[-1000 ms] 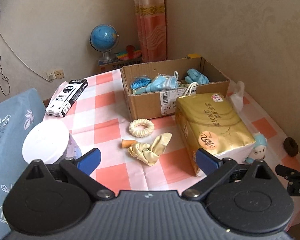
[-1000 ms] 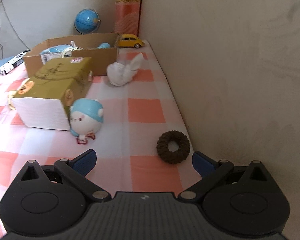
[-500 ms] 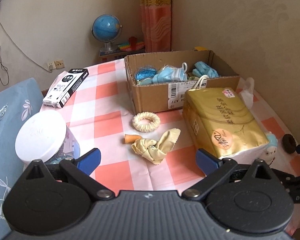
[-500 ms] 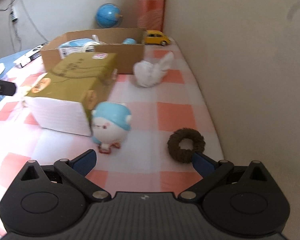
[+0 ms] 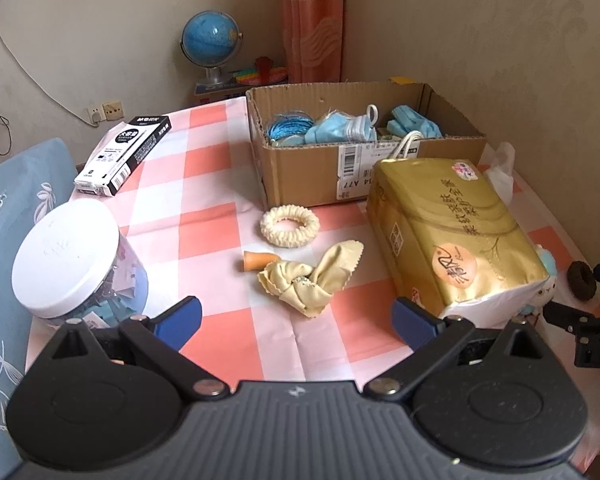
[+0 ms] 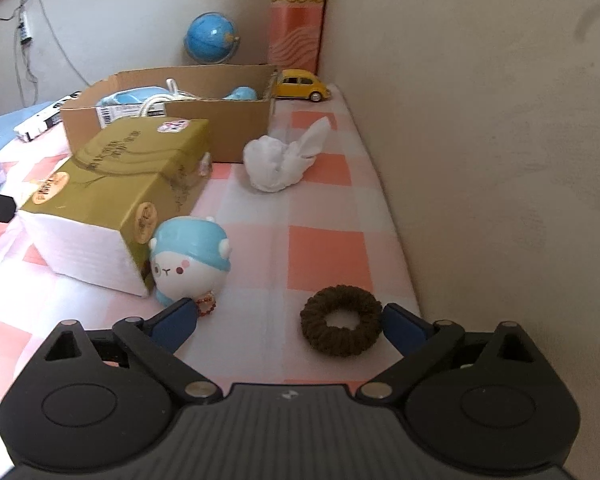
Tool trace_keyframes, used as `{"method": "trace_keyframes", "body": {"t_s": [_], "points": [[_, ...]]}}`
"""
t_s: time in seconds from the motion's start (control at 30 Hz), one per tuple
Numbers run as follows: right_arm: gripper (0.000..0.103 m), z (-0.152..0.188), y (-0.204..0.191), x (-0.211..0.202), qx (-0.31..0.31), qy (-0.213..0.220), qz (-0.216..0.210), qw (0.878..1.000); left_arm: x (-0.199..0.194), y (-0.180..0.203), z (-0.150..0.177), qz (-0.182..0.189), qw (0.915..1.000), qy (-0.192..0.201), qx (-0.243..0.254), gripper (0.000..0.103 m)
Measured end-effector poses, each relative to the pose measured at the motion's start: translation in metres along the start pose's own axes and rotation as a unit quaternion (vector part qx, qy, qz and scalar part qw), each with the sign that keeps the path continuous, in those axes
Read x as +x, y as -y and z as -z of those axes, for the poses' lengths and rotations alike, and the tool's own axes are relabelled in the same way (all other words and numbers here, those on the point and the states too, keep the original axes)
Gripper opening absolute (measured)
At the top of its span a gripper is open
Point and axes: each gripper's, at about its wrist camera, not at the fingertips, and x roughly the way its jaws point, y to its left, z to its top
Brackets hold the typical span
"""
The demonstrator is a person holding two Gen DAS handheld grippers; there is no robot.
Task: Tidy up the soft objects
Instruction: 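Move right tool down to the dark brown hair tie, then grasp the hair tie with right tool while left tool grasps the beige bow cloth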
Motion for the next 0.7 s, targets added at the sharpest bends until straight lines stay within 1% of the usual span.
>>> {"method": "trace_keyframes", "body": {"t_s": [0.13,0.2,0.23,0.27,0.3,0.37,0.43,0.57,0.6,0.63,0.67,0.7], "points": [[0.099,0.002,-0.003,-0.004,-0.003,-0.009,-0.038,0.999,0.004,-0.002,0.0,0.001,1.0,-0.006,-0.006,0.101],[0.095,0.005,-0.007,-0.009,-0.007,-0.015,-0.065,0.998,0.005,-0.003,-0.001,0.0,1.0,-0.007,-0.006,0.101],[0.094,0.006,-0.01,-0.012,-0.011,-0.017,-0.072,0.997,0.006,-0.003,-0.001,-0.001,1.0,-0.007,-0.006,0.101],[0.09,0.007,-0.012,-0.014,-0.017,-0.017,-0.072,0.997,0.006,-0.003,-0.001,-0.002,1.0,-0.006,-0.007,0.101],[0.087,0.008,-0.014,-0.016,-0.024,-0.014,-0.062,0.998,0.007,-0.004,-0.001,-0.003,1.0,-0.005,-0.007,0.101],[0.084,0.007,-0.012,-0.018,-0.027,-0.007,-0.036,0.999,0.009,-0.005,-0.001,-0.003,0.9999,-0.003,-0.011,0.101],[0.078,0.006,-0.006,-0.016,-0.017,-0.001,-0.018,1.0,0.01,-0.006,-0.001,-0.003,0.9999,0.0,-0.016,0.1],[0.065,0.003,0.005,-0.008,0.007,0.001,-0.004,1.0,0.013,-0.007,0.0,-0.014,0.9997,0.011,-0.017,0.096],[0.062,0.003,0.005,-0.006,0.01,0.0,-0.003,1.0,0.015,-0.008,0.001,-0.013,0.9997,0.012,-0.016,0.092],[0.062,0.003,0.006,-0.004,0.012,-0.001,-0.003,1.0,0.017,-0.009,0.001,-0.013,0.9997,0.01,-0.016,0.088],[0.062,0.004,0.007,-0.002,0.015,-0.001,-0.001,1.0,0.02,-0.009,0.001,-0.012,0.9998,0.006,-0.017,0.085],[0.062,0.004,0.007,-0.001,0.018,-0.001,-0.001,1.0,0.022,-0.01,0.001,-0.011,0.9998,0.003,-0.019,0.08]]}}
